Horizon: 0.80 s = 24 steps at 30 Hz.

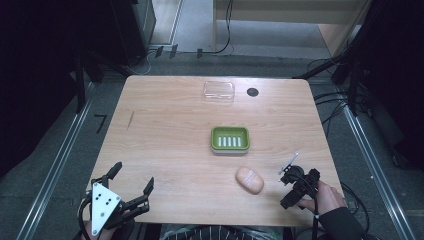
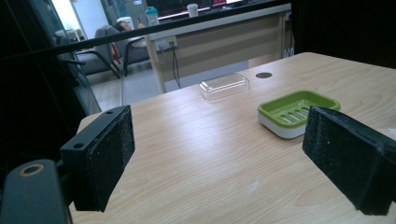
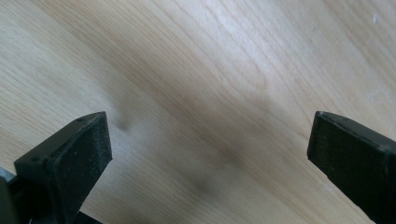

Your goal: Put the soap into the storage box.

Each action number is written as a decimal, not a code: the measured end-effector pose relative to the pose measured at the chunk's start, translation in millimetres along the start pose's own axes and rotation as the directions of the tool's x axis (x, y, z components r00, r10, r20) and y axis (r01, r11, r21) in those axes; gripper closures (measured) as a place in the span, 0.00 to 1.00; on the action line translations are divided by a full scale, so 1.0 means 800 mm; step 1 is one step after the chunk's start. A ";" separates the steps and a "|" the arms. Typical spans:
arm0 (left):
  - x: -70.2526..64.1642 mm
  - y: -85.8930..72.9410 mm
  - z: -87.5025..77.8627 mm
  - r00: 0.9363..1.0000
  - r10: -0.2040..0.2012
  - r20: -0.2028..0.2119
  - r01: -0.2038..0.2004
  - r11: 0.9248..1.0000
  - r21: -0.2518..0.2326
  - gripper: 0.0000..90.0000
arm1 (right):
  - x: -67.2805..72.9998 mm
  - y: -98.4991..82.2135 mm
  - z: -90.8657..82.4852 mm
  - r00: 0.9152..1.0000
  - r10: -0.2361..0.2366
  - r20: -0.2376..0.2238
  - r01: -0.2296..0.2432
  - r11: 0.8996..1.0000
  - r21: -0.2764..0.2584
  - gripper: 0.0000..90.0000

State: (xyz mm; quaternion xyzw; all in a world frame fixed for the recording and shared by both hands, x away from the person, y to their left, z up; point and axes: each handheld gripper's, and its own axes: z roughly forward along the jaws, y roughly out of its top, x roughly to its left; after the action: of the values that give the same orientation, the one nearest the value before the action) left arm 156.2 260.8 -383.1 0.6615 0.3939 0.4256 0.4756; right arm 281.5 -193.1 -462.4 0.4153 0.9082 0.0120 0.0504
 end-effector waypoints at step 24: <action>0.001 -0.001 0.000 1.000 0.011 0.004 -0.011 1.000 0.011 0.11 | 0.028 0.040 -0.020 0.993 -0.118 0.016 0.119 0.991 -0.053 0.00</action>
State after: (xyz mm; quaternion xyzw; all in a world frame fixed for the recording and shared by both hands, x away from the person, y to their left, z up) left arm 156.5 261.3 -383.6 0.6670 0.3916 0.4247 0.4705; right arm 289.5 -154.8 -446.5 0.3591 0.9303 0.0307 0.0680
